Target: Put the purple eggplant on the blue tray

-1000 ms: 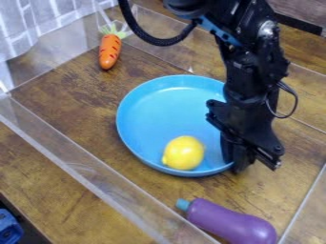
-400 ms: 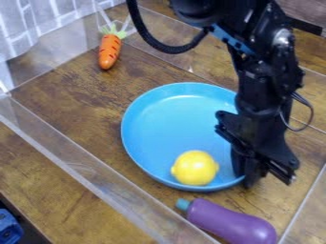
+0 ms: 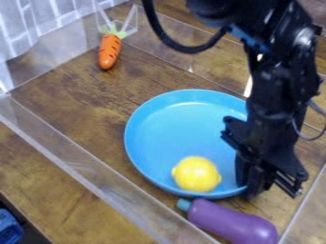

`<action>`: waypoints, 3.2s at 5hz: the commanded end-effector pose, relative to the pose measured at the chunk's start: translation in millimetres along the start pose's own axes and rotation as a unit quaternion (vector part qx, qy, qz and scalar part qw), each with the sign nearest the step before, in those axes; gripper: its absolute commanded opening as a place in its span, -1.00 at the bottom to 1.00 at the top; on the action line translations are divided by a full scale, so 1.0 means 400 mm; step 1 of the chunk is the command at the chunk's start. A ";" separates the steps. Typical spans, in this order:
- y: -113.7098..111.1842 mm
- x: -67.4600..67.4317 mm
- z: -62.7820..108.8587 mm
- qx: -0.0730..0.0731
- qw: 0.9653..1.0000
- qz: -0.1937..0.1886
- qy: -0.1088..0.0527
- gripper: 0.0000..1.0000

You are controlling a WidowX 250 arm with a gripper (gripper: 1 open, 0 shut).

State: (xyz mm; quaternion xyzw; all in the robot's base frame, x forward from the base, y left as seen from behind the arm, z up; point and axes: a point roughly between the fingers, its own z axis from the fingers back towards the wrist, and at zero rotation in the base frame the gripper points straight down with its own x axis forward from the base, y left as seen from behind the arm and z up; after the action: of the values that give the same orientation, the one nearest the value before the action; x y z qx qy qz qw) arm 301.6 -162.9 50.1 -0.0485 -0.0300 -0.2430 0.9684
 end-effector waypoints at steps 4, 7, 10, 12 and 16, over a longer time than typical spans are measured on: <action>-0.034 0.036 0.081 0.006 0.998 0.010 -0.056 -1.00; -0.075 -0.024 0.026 -0.014 0.996 -0.056 -0.067 1.00; -0.083 -0.057 -0.044 -0.022 0.996 -0.048 -0.075 -1.00; -0.076 -0.077 -0.056 -0.030 0.996 -0.041 -0.076 -1.00; -0.081 -0.111 -0.052 -0.063 0.988 -0.128 -0.066 -1.00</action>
State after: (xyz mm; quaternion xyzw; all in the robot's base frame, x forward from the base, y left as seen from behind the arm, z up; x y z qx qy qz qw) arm 253.5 -175.6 25.6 -0.1177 -0.0928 -0.3624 0.9199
